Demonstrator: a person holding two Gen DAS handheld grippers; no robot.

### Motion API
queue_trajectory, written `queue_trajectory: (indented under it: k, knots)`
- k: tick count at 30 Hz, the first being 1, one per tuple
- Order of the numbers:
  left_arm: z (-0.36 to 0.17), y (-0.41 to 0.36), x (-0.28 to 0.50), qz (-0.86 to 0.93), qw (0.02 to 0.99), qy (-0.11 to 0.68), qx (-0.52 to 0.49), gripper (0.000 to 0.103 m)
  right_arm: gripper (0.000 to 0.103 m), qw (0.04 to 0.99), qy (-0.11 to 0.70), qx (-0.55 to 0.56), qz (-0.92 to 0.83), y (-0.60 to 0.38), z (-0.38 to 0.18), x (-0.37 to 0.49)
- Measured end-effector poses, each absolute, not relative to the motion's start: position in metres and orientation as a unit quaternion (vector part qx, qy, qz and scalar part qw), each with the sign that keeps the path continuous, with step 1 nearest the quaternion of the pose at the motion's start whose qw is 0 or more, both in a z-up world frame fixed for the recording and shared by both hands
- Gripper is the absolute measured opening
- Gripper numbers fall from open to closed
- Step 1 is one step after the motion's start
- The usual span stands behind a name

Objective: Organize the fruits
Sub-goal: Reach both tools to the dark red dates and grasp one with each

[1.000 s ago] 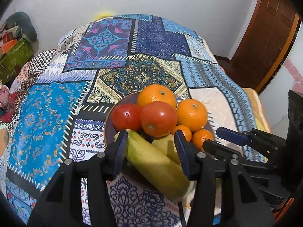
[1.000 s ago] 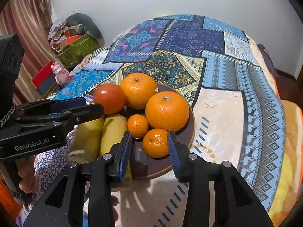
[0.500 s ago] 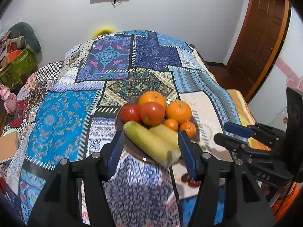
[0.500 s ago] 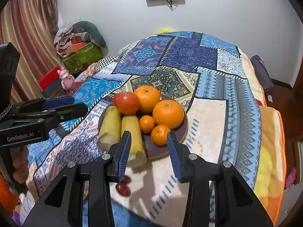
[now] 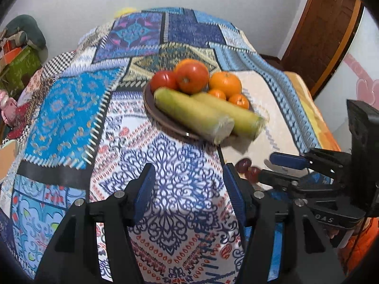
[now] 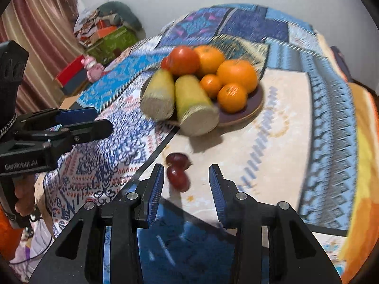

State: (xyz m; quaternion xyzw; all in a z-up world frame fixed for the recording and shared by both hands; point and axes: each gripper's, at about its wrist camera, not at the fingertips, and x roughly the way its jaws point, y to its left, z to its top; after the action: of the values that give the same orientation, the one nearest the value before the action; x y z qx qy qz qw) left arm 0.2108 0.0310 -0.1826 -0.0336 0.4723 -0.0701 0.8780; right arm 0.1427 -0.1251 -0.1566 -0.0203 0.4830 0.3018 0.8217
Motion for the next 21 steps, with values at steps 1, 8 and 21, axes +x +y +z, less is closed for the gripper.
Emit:
queue_trajectory:
  k: [1,8,21]
  knots:
    - [-0.186,0.03,0.21,-0.071,0.877,0.475,-0.033,0.059,0.036,0.819,0.487,-0.021,0.303,-0.122,-0.16,0.142]
    - [-0.198,0.018,0.211,-0.093,0.87,0.484,-0.02,0.051,0.019,0.813,0.492,-0.041,0.307,-0.112,-0.17,0.143]
    - [-0.208,-0.039,0.233,-0.145,0.853,0.5,0.026,0.043,0.018,0.836,0.475,-0.003,0.274,-0.166,-0.157,0.14]
